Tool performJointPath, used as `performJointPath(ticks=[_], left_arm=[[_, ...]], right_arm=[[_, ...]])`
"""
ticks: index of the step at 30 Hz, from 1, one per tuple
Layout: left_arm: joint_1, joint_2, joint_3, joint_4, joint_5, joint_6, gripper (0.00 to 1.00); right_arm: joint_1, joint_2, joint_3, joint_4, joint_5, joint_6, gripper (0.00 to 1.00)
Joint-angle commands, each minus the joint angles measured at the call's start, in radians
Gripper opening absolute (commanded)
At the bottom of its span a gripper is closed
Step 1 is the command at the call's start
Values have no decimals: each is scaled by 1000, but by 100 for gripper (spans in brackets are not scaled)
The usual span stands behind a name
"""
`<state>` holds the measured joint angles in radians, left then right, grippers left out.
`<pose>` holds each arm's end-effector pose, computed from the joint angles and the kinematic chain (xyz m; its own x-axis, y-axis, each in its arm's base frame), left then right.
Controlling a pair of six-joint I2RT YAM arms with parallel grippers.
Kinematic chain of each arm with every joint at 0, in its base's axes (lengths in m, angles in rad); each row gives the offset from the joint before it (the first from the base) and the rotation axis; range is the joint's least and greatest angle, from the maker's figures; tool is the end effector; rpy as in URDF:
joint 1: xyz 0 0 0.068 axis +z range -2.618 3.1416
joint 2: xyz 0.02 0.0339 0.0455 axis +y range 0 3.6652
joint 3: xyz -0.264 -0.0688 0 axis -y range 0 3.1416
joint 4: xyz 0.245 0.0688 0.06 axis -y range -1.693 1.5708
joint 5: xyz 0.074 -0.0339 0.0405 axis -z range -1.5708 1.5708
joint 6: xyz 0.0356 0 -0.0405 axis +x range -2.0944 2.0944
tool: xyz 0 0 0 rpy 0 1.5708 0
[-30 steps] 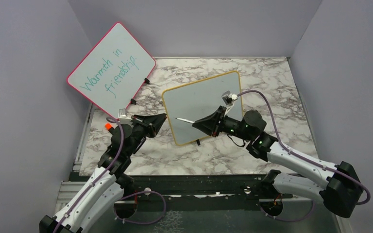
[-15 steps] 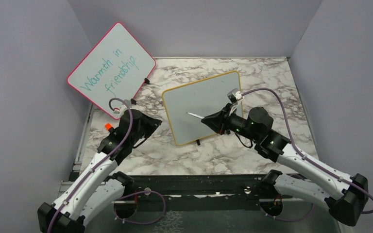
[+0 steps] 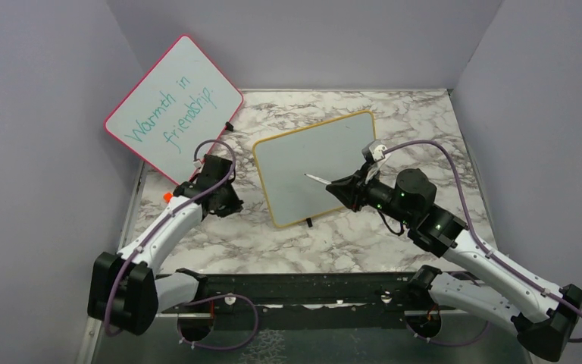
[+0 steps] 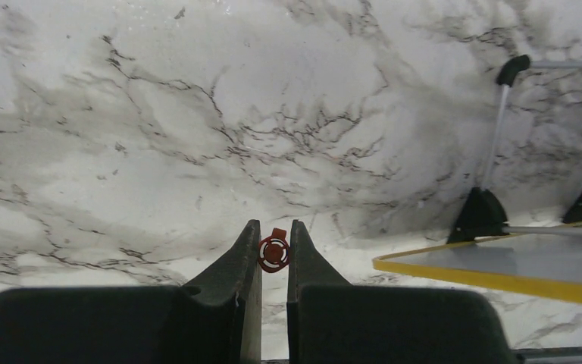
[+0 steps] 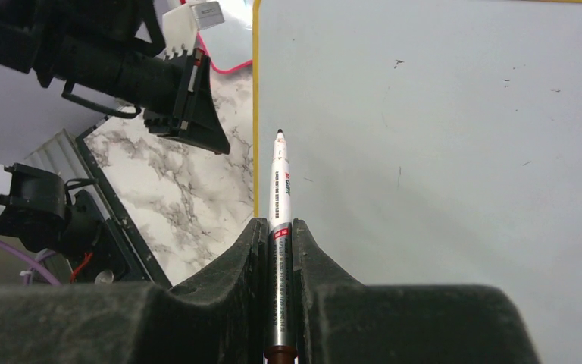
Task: Write a sentence on the whiteboard
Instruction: Place the pen cap at the center of the board.
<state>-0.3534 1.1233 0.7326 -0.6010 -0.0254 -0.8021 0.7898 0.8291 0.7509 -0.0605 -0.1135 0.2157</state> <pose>0.2021 -0.0736 0.2220 -0.7852 -0.4763 -0.3957 -0.3330 0.8636 -0.3786 0.1372 0.1441 0.3337 -0.2630 0.0367 -0.9641 -0.7456 0.6264 0.2273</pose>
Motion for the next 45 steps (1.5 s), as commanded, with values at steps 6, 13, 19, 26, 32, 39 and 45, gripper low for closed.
performJointPath(ticks=[6,13,19,26,32,39,45], left_arm=[[59,252,128,-106,54,280,1],[59,351,166,-106,7,322,1],[59,394,164,-104,6,340,20],[59,377,150,-88,-10,338,30],[60,238,135,-86,-60,305,38],[61,9,108,-69,-97,324,63],[62,-173,80,35,-113,413,99]], right_arm=[[-3,-25,35,-28,40,-46,1],[-3,-15,34,-47,56,-82,1],[-3,-6,42,-46,46,-88,1],[-3,13,54,-51,42,-95,1],[-3,4,72,-97,54,-118,1],[-3,27,115,-131,29,-127,1],[-3,48,149,-144,44,-146,1]])
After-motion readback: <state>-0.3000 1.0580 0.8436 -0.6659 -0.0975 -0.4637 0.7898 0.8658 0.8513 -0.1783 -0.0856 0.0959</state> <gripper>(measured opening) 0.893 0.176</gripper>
